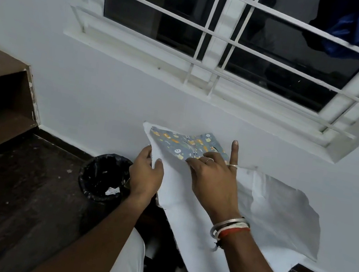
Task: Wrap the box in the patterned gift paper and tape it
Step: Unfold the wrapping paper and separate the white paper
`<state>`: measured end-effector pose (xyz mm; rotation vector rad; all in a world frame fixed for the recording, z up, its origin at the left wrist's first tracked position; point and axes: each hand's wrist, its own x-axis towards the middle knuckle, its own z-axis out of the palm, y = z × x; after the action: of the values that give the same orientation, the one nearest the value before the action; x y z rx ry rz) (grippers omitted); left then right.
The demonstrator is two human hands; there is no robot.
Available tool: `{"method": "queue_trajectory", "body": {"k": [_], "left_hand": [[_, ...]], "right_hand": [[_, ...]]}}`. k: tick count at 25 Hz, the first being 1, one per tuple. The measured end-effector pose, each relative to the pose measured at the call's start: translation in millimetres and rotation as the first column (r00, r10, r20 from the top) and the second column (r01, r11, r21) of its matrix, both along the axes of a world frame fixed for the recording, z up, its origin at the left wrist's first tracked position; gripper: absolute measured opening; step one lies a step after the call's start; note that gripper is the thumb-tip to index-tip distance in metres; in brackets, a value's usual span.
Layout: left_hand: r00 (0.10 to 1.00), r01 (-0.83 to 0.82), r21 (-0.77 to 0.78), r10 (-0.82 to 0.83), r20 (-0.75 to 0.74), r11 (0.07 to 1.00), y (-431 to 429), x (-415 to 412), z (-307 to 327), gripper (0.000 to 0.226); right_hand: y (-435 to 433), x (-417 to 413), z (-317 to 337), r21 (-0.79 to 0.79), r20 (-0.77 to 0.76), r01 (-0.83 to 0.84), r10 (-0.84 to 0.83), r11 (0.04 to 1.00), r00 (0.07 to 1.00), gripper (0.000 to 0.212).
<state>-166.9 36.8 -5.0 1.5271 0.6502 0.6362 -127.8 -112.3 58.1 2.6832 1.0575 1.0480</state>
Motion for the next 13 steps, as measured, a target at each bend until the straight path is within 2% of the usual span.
{"method": "queue_trajectory", "body": {"k": [4, 8, 11, 13], "left_hand": [[1.0, -0.005, -0.091, 0.004, -0.013, 0.996, 3.6, 6.2, -10.8, 0.033], [0.999, -0.035, -0.254, 0.036, -0.001, 0.967, 18.1, 12.8, -11.7, 0.037], [0.999, -0.024, -0.348, 0.036, 0.028, 0.937, 24.2, 18.3, -9.2, 0.038], [0.999, -0.024, -0.364, 0.04, 0.037, 0.931, 25.8, 24.3, -2.0, 0.036]], "right_hand": [[-7.2, 6.4, 8.6, 0.062, 0.003, 0.012, -0.012, 0.998, 1.0, 0.009], [-28.2, 26.6, 44.1, 0.172, 0.023, 0.032, -0.036, 0.985, 0.999, 0.015], [-60.7, 54.5, 81.1, 0.365, 0.01, 0.279, -0.304, 0.888, 0.953, 0.026], [-82.7, 65.2, 96.4, 0.435, -0.137, 0.408, -0.389, 0.803, 0.911, 0.035]]}}
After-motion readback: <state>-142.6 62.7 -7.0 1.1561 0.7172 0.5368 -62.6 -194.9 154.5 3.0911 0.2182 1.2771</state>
